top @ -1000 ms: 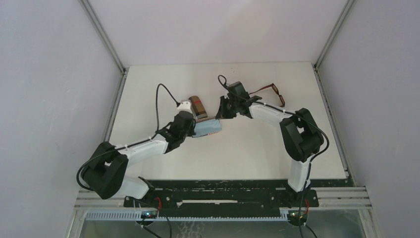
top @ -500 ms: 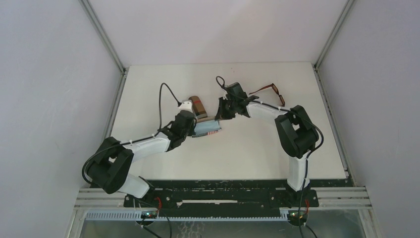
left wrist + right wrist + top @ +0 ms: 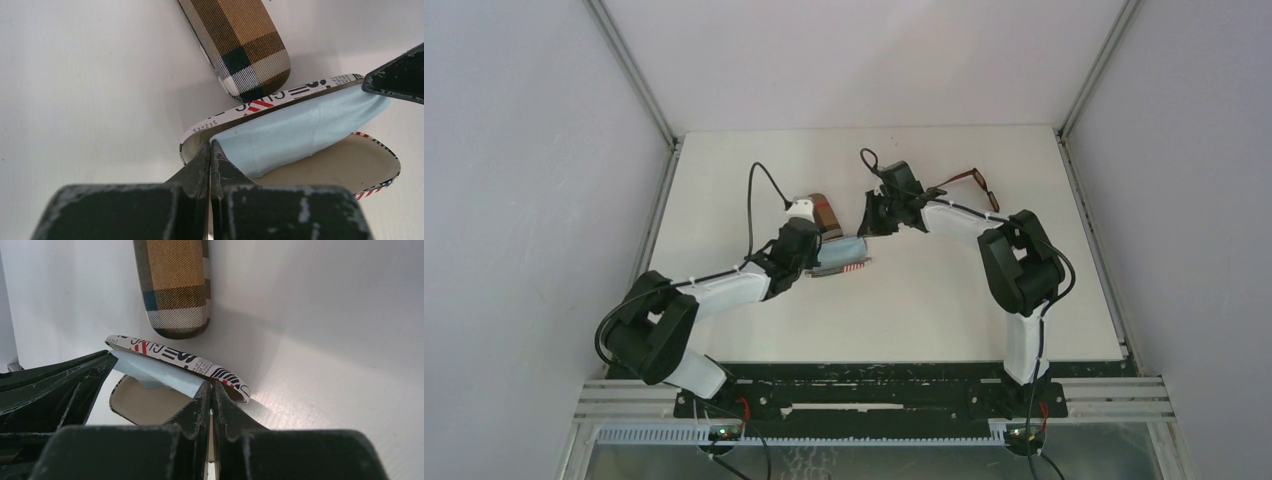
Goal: Organize the sunglasses
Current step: Place the glasses cleaning cloth in the sunglasses case.
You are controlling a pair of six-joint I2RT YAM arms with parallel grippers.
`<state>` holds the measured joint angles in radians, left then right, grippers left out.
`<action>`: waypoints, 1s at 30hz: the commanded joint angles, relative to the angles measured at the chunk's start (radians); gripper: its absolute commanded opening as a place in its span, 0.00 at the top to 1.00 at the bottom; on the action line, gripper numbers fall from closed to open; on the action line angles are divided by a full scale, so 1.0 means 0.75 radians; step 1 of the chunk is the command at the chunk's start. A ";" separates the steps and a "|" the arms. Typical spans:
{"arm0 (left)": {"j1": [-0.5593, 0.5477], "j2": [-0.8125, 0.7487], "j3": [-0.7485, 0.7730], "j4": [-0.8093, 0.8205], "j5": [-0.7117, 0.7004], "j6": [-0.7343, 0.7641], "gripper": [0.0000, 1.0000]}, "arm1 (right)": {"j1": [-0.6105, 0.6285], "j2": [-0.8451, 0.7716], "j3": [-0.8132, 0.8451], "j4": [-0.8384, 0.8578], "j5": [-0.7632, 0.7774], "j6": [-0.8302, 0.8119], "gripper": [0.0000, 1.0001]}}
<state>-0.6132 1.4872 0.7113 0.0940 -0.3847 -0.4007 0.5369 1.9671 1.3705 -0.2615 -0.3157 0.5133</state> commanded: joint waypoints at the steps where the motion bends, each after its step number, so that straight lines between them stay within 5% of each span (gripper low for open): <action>1: 0.014 0.000 0.065 0.038 -0.009 0.027 1.00 | -0.010 0.018 0.056 0.013 0.005 -0.035 1.00; 10: 0.017 -0.007 0.056 0.030 -0.042 0.035 0.99 | -0.013 0.019 0.056 0.020 -0.001 -0.045 0.93; 30: 0.020 -0.078 0.006 0.012 -0.036 0.031 0.75 | 0.009 -0.113 0.052 -0.030 0.116 -0.124 0.73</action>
<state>-0.6060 1.4845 0.7113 0.0929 -0.3908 -0.3958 0.5331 1.9724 1.3720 -0.2771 -0.2878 0.4698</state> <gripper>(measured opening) 0.235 0.257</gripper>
